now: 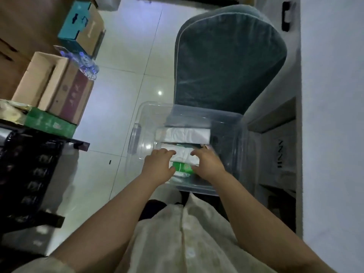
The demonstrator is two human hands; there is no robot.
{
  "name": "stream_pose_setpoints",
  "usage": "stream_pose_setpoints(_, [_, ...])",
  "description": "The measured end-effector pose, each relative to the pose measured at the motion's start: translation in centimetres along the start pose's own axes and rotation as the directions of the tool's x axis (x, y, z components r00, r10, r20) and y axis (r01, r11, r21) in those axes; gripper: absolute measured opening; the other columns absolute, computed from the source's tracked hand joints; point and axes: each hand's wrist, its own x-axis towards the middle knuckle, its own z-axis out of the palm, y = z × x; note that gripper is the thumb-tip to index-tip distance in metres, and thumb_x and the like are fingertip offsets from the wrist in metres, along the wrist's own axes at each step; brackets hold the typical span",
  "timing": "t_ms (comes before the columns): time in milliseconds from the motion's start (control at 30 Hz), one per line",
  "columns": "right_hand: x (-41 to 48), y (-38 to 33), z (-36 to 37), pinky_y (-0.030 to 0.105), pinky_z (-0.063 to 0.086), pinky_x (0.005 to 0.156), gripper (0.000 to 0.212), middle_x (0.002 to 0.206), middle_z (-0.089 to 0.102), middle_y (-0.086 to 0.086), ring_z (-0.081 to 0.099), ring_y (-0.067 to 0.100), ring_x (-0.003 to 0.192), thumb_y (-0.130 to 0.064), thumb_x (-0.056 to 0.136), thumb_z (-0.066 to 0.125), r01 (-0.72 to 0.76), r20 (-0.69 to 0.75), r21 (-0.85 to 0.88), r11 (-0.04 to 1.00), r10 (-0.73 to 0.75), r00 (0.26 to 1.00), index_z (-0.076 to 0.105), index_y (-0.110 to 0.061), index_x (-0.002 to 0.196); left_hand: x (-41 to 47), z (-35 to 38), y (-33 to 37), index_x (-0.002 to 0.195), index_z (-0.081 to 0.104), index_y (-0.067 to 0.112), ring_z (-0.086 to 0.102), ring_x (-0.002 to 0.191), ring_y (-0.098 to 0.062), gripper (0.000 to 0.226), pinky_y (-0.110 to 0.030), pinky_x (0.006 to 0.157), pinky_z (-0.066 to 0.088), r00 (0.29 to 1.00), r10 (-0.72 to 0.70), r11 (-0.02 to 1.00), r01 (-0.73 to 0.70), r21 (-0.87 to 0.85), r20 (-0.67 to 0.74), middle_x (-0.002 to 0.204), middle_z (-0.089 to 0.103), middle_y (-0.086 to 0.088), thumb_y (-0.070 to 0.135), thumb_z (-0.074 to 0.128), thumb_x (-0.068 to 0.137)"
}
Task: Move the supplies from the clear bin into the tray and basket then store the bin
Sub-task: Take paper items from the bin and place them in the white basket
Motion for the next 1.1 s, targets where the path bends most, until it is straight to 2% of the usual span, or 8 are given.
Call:
stream_pose_setpoints(200, [6.0,4.2,1.7,0.037,0.037,0.104,0.047,0.131,0.055,0.007,0.039,0.025,0.128,-0.020,0.081,0.068,-0.077,0.042,0.086,0.993,0.074,0.996,0.055,-0.019,0.127,6.8,5.0,-0.2,0.140,0.039,0.027,0.040,0.125,-0.028,0.064,-0.042,0.093,0.040,0.982,0.018,0.999,-0.026,0.043,0.190,0.142,0.043,-0.002,0.032,0.061,0.081])
stream_pose_setpoints(367, [11.0,7.1,4.4,0.037,0.035,0.100,0.046,0.132,0.053,0.005,0.043,0.028,0.122,-0.013,0.083,0.062,-0.074,-0.032,0.055,0.996,0.076,0.997,0.055,-0.018,0.128,13.6,9.6,-2.0,0.145,0.030,0.026,0.034,0.131,-0.027,0.070,-0.043,0.099,0.037,0.969,0.022,0.995,-0.046,0.090,0.247,0.148,0.036,-0.003,0.026,0.060,0.081])
stream_pose_setpoints(533, [16.1,8.5,6.8,0.043,0.036,0.099,0.048,0.132,0.054,0.009,0.044,0.031,0.121,-0.009,0.081,0.062,0.000,-0.083,-0.020,1.000,-0.001,0.997,0.056,-0.016,0.128,19.5,14.1,-4.4,0.146,0.028,0.023,0.021,0.143,-0.025,0.061,-0.048,0.109,0.029,0.966,0.012,0.987,-0.053,0.150,0.257,0.154,0.029,-0.005,0.032,0.051,0.091])
stream_pose_setpoints(700, [19.7,9.4,8.4,0.047,0.035,0.100,0.050,0.133,0.054,0.016,0.047,0.037,0.121,-0.002,0.076,0.062,0.057,-0.122,-0.098,0.994,-0.068,0.990,0.059,-0.010,0.125,21.6,17.6,-5.5,0.135,0.043,0.021,0.042,0.123,-0.030,0.059,-0.046,0.100,0.031,0.970,0.073,0.979,-0.114,0.169,0.232,0.132,0.049,-0.007,0.029,0.064,0.080])
stream_pose_setpoints(800, [21.1,9.5,9.0,0.049,0.037,0.100,0.047,0.132,0.055,0.020,0.048,0.041,0.122,0.003,0.075,0.064,0.180,-0.118,-0.160,0.970,-0.200,0.973,0.060,-0.005,0.122,22.2,18.0,-5.9,0.119,0.055,0.021,0.042,0.112,-0.032,0.048,-0.043,0.094,0.031,0.972,0.059,0.983,-0.097,0.159,0.227,0.120,0.049,-0.009,0.031,0.069,0.074])
stream_pose_setpoints(900, [23.5,8.9,9.2,0.048,0.028,0.108,0.054,0.140,0.046,0.020,0.040,0.040,0.129,0.002,0.079,0.061,0.239,0.002,-0.242,0.940,-0.246,0.969,0.051,-0.006,0.132,22.4,17.7,-6.8,0.115,0.057,0.020,0.046,0.112,-0.031,0.045,-0.041,0.090,0.035,0.964,0.097,0.991,-0.117,0.065,0.249,0.116,0.051,-0.009,0.034,0.070,0.074])
stream_pose_setpoints(1000, [25.4,8.0,10.1,0.044,0.021,0.110,0.065,0.144,0.037,0.016,0.033,0.035,0.130,-0.005,0.083,0.055,0.207,0.132,-0.400,0.893,-0.167,0.977,0.031,-0.011,0.143,21.7,17.2,-7.3,0.116,0.054,0.019,0.056,0.105,-0.031,0.042,-0.038,0.084,0.039,0.947,0.160,0.987,-0.161,-0.018,0.279,0.111,0.061,-0.008,0.030,0.066,0.077])
stream_pose_setpoints(1100, [26.2,7.4,11.5,0.046,0.021,0.110,0.074,0.142,0.033,0.018,0.033,0.037,0.126,-0.009,0.080,0.053,0.145,0.156,-0.526,0.838,-0.072,0.985,0.019,-0.009,0.145,20.5,17.1,-8.0,0.114,0.053,0.019,0.056,0.104,-0.031,0.038,-0.038,0.083,0.039,0.949,0.151,0.988,-0.142,-0.055,0.275,0.110,0.063,-0.007,0.029,0.063,0.079])
